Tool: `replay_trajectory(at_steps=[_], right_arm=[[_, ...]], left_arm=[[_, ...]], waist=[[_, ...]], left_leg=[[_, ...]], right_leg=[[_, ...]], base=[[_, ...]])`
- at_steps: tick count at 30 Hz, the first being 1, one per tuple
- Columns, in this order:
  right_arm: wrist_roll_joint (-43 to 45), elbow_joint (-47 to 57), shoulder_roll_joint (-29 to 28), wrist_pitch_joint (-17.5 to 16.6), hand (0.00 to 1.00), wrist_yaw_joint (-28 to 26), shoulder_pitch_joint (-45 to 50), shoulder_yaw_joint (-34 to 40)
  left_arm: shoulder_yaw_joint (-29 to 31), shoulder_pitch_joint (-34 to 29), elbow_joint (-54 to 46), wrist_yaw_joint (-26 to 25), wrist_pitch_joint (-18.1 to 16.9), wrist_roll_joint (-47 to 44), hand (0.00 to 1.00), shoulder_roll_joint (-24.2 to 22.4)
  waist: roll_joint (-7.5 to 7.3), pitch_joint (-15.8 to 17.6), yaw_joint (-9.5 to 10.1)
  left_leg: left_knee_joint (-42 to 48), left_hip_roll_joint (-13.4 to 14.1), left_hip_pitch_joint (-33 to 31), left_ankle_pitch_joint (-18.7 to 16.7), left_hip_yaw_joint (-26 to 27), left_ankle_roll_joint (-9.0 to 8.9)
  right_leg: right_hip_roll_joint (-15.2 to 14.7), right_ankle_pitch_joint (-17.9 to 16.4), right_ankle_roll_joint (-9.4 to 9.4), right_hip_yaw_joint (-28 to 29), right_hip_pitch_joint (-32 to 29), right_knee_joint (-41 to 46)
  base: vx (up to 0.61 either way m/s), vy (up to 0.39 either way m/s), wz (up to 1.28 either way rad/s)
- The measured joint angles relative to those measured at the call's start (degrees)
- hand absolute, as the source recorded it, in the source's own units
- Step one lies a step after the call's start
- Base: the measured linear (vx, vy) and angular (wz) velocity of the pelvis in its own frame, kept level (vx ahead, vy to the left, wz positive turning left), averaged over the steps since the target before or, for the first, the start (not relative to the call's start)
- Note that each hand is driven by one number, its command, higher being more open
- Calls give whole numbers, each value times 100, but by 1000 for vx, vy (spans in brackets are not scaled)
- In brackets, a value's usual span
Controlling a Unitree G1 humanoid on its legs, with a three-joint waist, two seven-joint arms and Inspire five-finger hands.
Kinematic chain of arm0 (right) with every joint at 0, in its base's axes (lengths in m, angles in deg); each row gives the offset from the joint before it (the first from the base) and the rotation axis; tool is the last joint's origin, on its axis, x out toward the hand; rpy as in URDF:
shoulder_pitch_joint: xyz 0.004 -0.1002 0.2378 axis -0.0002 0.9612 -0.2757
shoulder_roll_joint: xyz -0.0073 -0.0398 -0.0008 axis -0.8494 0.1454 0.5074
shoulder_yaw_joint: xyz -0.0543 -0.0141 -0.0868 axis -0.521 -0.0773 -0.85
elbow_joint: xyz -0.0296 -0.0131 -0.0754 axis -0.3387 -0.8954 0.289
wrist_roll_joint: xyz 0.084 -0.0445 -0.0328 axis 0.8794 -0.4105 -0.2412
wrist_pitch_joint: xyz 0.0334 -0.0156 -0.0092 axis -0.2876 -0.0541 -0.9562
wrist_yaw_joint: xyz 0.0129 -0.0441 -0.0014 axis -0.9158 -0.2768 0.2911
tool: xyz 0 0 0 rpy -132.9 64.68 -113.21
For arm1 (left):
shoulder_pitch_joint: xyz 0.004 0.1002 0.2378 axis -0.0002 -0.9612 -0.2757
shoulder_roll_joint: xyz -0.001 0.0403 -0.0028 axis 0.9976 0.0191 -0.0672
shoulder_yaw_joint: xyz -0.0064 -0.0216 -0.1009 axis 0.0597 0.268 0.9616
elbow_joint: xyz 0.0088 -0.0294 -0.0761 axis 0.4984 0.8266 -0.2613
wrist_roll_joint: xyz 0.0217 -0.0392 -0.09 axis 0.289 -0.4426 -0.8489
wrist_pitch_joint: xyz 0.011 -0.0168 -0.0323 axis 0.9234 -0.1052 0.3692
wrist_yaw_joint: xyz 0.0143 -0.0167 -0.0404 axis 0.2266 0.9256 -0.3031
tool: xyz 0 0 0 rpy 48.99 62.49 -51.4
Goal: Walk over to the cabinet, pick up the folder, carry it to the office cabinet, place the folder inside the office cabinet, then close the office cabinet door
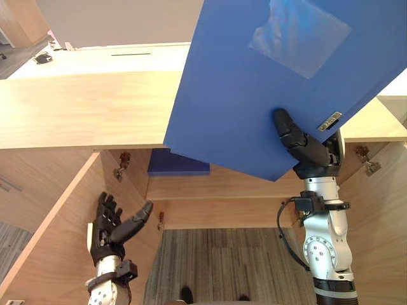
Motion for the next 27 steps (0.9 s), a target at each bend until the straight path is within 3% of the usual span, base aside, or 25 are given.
replay_trajectory(at_steps=[5, 9, 13, 18, 21, 27], right_arm=[[-433, -161, 298, -4, 0, 53, 97, -816], [-1269, -1093, 523, -15, 0, 139, -713, -1762], [-2426, -2057, 646, 22, 0, 450, -1197, -2307], [-3098, -2654, 704, 89, 0, 1098, -1745, -2116], [-2991, -2767, 467, 156, 0, 1362, -1910, -1693], [-1299, -2767, -25, 131, 0, 1876, -2655, -758]], left_arm=[[2, 318, 1697, -84, 94, 387, 100, 77], [-192, 1152, 3129, -90, 225, 782, 100, 373], [-399, 1578, 3696, -96, 243, 777, 100, 442], [-581, 2079, 3784, -333, 210, 802, 100, 680], [-617, 2279, 3633, -369, 99, 787, 100, 674], [-610, 2608, 3132, -432, 92, 731, 100, 584]], waist=[[-15, 35, -22], [-132, 786, -16], [-16, 1377, 33], [236, 2059, 49], [261, 2129, 107], [290, 2163, 187]], left_leg=[[97, 35, -359, 17, 12, -5], [1350, 110, -1235, -399, -11, 26], [2695, 207, -2193, -948, -93, 68], [4125, 315, -3458, -1417, -187, 135], [4786, 387, -4112, -1664, -211, 148], [5703, 508, -5196, -1919, -393, 132]], right_leg=[[-35, -8, -12, 20, -424, 191], [-147, -385, -84, 71, -1238, 1286], [-247, -879, -74, 60, -2067, 2437], [-378, -1358, -79, 147, -3303, 3848], [-441, -1623, -101, 204, -3961, 4529], [-463, -1965, -164, 170, -4941, 5428]], base=[[-3, 3, -1], [-124, -14, 3], [-170, 17, 13], [-147, 41, 2], [-69, 25, -1], [-63, -15, 7]])
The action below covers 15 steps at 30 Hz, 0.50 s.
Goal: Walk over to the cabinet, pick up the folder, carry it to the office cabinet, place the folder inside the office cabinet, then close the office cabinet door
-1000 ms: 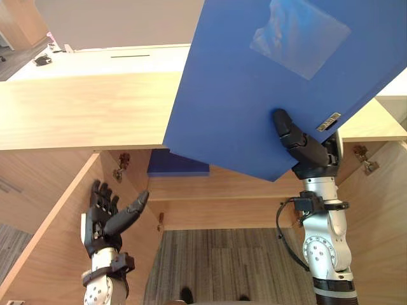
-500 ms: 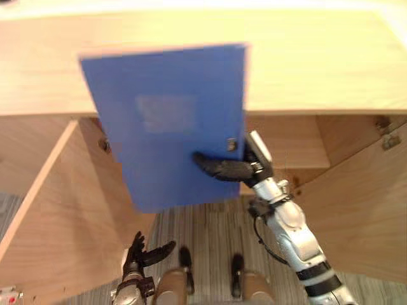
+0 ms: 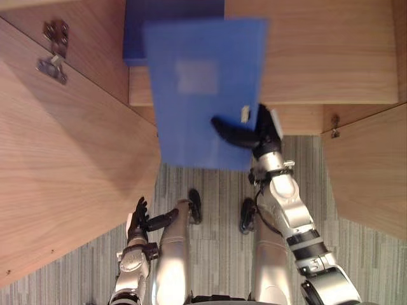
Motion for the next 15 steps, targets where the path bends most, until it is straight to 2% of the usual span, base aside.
replay_trajectory(at_steps=[3, 6, 13, 14, 15], right_arm=[[1005, -10, -126, -175, 0, 460, -497, 673], [1914, -113, -250, -536, 0, 953, -823, 1267], [2815, -825, -255, -829, 0, 1599, -1596, 2021], [3018, -1020, -254, -835, 100, 1693, -1776, 2131], [3254, -1204, -250, -844, 100, 1791, -1962, 2195]], left_arm=[[-13, 108, -301, -14, -7, -117, 100, -206], [-39, 173, -365, -104, -6, -207, 100, -300], [-79, 173, -498, -401, -1, -369, 100, -314], [-140, 173, -556, -451, 0, -384, 100, -314], [-201, 174, -616, -494, -3, -411, 100, -318]], waist=[[23, 76, 114], [24, 83, 170], [24, 83, 178], [24, 82, 190], [25, 82, 199]], left_leg=[[248, 28, -329, -44, -88, -29], [303, 49, -421, -59, -133, -53], [307, 83, -536, -63, -130, -61], [306, 88, -544, -63, -130, -62], [299, 95, -544, -62, -127, -62]], right_leg=[[-5, -87, -32, -57, -275, 238], [-1, -122, -57, -111, -332, 291], [18, -121, -61, -122, -443, 275], [22, -121, -61, -124, -450, 270], [26, -120, -61, -128, -450, 257]], base=[[-59, -35, 8], [-33, -43, 4], [-2, -5, 0], [-8, -33, -1], [-3, -35, -1]])
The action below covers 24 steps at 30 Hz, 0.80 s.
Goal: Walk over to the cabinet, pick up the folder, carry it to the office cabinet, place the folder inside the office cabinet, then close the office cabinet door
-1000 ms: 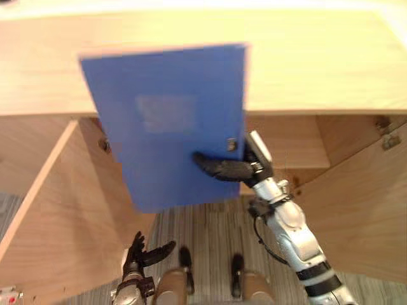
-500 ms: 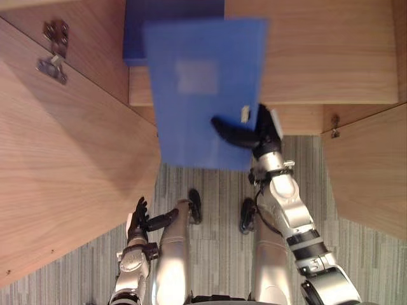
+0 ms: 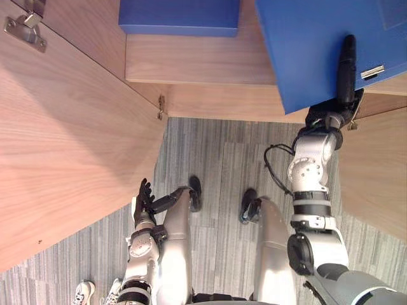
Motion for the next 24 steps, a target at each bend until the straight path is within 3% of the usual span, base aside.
replay_trajectory(at_steps=[6, 12, 22, 24], right_arm=[[537, -693, 133, 4, 100, 177, -826, 119], [591, -1140, 711, 147, 100, 138, -1647, -218], [574, -1533, 977, 304, 100, -105, -2131, -578], [470, -1683, 1192, 510, 100, -307, -2145, -885]], left_arm=[[-236, 15, -243, -85, -52, -87, 100, -92], [-358, 32, -318, -88, -95, -196, 100, -167], [-422, 128, 101, -141, -131, -298, 100, -207], [-421, 128, 145, -139, -137, -300, 100, -188]], waist=[[4, -2, 26], [13, -8, 16], [13, -28, -14], [14, -28, -40]], left_leg=[[-52, 4, -7, 3, -1, -1], [-140, 0, -37, 32, -43, -2], [-627, 11, 426, 114, 117, 51], [-680, 26, 470, 122, 191, 64]], right_leg=[[1, 2, 1, -32, 7, -69], [-4, 11, 8, -136, 65, -214], [-10, 196, 22, -214, 524, -754], [-6, 238, 48, -199, 570, -839]], base=[[-7, -35, 1], [-1, -30, 5], [12, -16, -1], [12, 5, -6]])
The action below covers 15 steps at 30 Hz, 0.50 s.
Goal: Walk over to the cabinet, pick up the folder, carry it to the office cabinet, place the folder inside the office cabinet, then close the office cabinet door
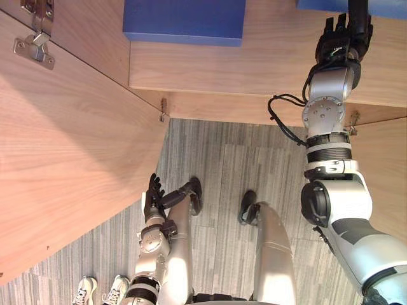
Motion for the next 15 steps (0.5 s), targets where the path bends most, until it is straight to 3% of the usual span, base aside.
replay_trajectory(at_steps=[7, 8, 15], right_arm=[[-1487, -642, 665, 605, 100, -747, 47, -1301], [-1793, -714, 747, 669, 0, -885, 108, -1509], [-3792, -1012, 1161, 777, 0, -1283, 551, -1966]], left_arm=[[-56, 0, 186, 106, -80, 2, 100, 96], [-60, 0, 225, 137, -96, 4, 100, 116], [-169, 9, 383, 264, -167, 13, 100, 243]], waist=[[0, 0, -57], [-3, -2, -70], [-11, -9, -78]], left_leg=[[-133, 5, 160, 14, 104, 23], [-150, 5, 180, 14, 106, 23], [-163, 8, 213, 14, 125, 23]], right_leg=[[0, 47, 26, 23, 139, -153], [0, 48, 26, 17, 164, -167], [-4, 49, 29, 9, 209, -186]], base=[[-9, -14, -1], [-24, -48, 1], [-23, -37, 1]])
